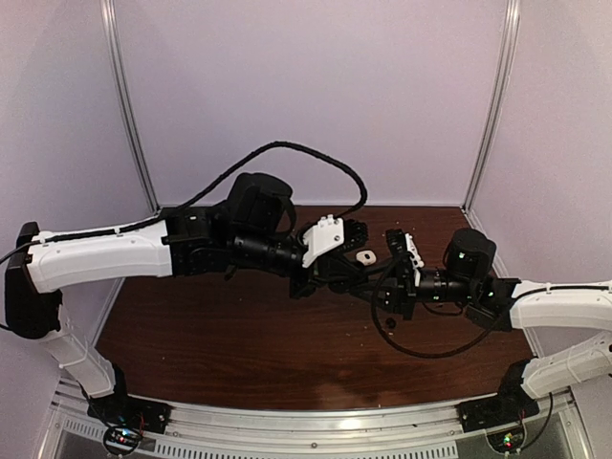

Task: Insert the wireless bluetooth earbuds into the charging case
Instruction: Adjust the right earbud in the right side groove of the charging case.

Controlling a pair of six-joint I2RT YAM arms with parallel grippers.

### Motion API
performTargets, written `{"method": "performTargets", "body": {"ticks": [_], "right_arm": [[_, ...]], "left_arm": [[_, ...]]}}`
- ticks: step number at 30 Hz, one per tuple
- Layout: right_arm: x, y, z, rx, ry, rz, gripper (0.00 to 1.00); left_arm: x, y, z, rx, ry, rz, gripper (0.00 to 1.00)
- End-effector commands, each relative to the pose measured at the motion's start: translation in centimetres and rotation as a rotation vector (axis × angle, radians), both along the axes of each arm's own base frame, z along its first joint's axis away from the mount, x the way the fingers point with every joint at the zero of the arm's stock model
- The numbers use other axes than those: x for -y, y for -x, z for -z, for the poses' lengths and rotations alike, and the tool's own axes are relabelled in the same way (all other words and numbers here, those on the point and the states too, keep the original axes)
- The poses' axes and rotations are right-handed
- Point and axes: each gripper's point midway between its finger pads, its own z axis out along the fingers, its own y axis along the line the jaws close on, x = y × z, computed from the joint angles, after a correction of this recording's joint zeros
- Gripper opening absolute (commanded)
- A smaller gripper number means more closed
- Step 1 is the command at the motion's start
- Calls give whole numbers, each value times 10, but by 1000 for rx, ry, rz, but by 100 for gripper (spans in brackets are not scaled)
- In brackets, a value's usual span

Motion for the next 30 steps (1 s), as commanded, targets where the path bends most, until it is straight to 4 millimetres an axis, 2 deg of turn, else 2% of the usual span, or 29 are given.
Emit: {"method": "performTargets", "body": {"ticks": [1, 4, 6, 11, 13, 14, 16, 23, 26, 30], "right_arm": [[5, 17, -64, 100, -195, -58, 0], [5, 17, -64, 95, -193, -55, 0], [5, 13, -57, 91, -167, -36, 0], [9, -4, -25, 57, -109, 48, 0], [14, -11, -19, 35, -113, 82, 0], [17, -14, -17, 26, -118, 96, 0], [23, -21, -18, 18, -134, 128, 0], [49, -46, -33, 3, -186, 254, 0], [68, -62, -44, -9, -226, 342, 0], [95, -83, -53, -25, -264, 476, 0]], "left_arm": [[2, 11, 20, -38, 13, 46, 1], [3, 10, 13, -32, 34, 45, 11], [3, 7, 5, -18, 48, 30, 17], [-12, 4, -40, 20, 146, 6, 25], [-19, 5, -58, 41, 186, 1, 30], [-22, 5, -64, 48, 200, -7, 34], [-29, -1, -65, 40, 208, -29, 39], [-35, -20, -14, -42, 197, -67, 48], [-24, -20, 19, -66, 162, -33, 51], [0, -22, 68, -122, 83, 33, 52]]}}
